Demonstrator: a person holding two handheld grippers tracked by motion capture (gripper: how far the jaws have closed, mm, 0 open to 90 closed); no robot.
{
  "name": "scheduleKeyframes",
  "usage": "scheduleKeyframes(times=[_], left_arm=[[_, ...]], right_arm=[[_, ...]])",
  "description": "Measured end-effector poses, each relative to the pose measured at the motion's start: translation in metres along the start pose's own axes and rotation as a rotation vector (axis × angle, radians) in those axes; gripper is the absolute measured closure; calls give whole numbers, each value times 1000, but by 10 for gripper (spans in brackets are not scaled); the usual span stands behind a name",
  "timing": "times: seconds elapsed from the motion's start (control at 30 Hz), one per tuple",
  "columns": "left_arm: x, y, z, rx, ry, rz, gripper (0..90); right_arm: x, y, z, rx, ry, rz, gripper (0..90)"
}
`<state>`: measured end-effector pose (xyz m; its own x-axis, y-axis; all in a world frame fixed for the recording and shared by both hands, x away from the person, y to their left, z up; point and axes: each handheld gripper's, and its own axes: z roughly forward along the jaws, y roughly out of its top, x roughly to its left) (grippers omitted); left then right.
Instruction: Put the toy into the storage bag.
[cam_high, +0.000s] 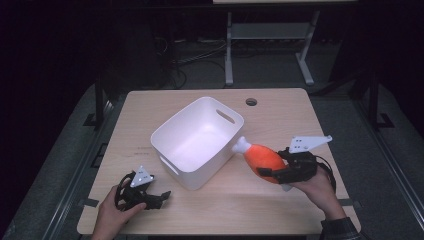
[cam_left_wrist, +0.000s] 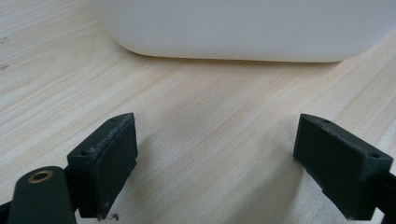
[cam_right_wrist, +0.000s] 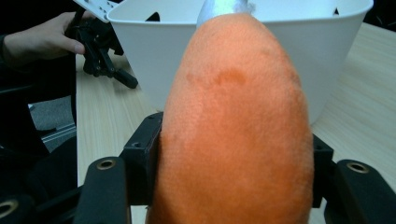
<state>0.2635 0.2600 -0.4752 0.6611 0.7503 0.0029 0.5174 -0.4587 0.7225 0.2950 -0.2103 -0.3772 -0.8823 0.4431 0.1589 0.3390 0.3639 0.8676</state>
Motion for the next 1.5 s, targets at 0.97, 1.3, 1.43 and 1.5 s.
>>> scheduleKeyframes(times=[0.97,1.3,1.43,1.5], left_arm=[[0,0,0,0,0,2,126],[0,0,0,0,0,3,126],[0,0,0,0,0,3,126],[0,0,0,-1,0,3,126]], right_arm=[[0,57,13,-120,26,-79,388],[-3,72,32,-132,46,-90,388],[-2,77,38,-124,47,-94,389],[-2,80,41,-122,48,-97,388]])
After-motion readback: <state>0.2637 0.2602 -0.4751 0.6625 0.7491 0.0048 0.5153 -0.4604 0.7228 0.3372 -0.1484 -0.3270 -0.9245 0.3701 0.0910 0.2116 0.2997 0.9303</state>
